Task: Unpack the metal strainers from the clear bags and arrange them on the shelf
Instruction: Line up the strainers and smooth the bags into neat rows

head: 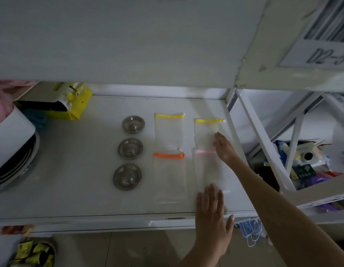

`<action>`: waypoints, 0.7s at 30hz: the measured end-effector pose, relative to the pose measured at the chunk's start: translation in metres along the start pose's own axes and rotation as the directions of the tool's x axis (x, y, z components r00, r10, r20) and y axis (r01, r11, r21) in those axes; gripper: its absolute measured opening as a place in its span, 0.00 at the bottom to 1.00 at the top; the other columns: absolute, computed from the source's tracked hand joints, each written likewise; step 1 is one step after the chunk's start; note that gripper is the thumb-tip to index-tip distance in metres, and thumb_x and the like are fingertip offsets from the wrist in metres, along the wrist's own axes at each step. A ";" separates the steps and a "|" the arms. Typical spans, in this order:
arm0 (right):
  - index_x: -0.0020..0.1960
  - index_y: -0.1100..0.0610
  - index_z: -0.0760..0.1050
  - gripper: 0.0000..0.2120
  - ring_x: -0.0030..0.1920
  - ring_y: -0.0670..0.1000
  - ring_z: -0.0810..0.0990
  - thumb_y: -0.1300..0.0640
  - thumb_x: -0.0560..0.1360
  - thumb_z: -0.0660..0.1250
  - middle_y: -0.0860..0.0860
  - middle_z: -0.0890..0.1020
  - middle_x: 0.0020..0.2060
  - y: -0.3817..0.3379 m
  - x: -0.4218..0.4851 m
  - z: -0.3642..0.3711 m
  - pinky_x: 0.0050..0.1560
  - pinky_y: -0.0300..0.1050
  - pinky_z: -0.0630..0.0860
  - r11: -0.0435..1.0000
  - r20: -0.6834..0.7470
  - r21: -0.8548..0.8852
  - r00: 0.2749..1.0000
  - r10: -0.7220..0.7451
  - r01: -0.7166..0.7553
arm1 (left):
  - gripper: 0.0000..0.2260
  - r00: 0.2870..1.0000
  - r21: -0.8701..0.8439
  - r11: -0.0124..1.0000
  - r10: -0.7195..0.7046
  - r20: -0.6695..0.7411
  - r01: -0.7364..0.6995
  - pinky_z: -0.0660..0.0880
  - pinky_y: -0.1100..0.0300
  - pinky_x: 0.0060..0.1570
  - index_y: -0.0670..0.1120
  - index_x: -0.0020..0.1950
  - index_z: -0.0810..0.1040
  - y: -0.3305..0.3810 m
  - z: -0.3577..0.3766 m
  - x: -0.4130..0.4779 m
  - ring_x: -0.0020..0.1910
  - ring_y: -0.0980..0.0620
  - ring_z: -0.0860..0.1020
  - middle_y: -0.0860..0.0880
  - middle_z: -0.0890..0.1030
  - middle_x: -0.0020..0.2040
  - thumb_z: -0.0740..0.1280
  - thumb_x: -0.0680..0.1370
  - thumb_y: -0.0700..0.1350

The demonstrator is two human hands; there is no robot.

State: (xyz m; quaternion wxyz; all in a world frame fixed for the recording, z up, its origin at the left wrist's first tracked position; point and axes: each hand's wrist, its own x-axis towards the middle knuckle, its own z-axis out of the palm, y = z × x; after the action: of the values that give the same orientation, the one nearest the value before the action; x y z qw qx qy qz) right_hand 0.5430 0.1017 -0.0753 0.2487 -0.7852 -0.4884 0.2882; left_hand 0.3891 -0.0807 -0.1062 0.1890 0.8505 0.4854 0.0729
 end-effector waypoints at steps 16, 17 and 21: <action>0.73 0.63 0.60 0.23 0.76 0.58 0.58 0.64 0.79 0.57 0.58 0.58 0.76 -0.001 0.004 0.018 0.76 0.53 0.55 0.999 -0.007 0.028 0.999 -0.045 0.045 | 0.32 0.995 0.052 0.995 0.091 -0.046 -0.089 0.55 0.46 0.70 0.48 0.77 0.68 -0.014 0.011 -0.023 0.76 0.46 0.64 0.45 0.66 0.78 0.56 0.78 0.65; 0.73 0.63 0.60 0.23 0.76 0.58 0.58 0.64 0.79 0.56 0.57 0.58 0.76 0.000 0.004 0.019 0.76 0.52 0.54 0.998 -0.004 0.028 0.999 -0.048 0.048 | 0.32 0.994 0.049 0.995 0.094 -0.047 -0.092 0.54 0.46 0.71 0.49 0.77 0.66 -0.015 0.011 -0.023 0.76 0.46 0.62 0.45 0.64 0.78 0.55 0.78 0.66; 0.74 0.63 0.59 0.24 0.76 0.58 0.56 0.63 0.79 0.56 0.57 0.57 0.77 0.002 0.006 0.020 0.77 0.52 0.53 0.998 0.007 -0.023 0.998 -0.063 0.064 | 0.32 0.992 0.039 0.993 0.113 -0.057 -0.111 0.52 0.48 0.72 0.49 0.79 0.62 -0.016 0.011 -0.022 0.78 0.47 0.56 0.45 0.59 0.80 0.52 0.80 0.65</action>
State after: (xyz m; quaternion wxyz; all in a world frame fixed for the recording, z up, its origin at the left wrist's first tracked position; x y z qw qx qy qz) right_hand 0.5331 0.1084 -0.0921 0.2469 -0.7712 -0.5172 0.2771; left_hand 0.3684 -0.0952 -0.1213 0.1551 0.8772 0.4433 0.0998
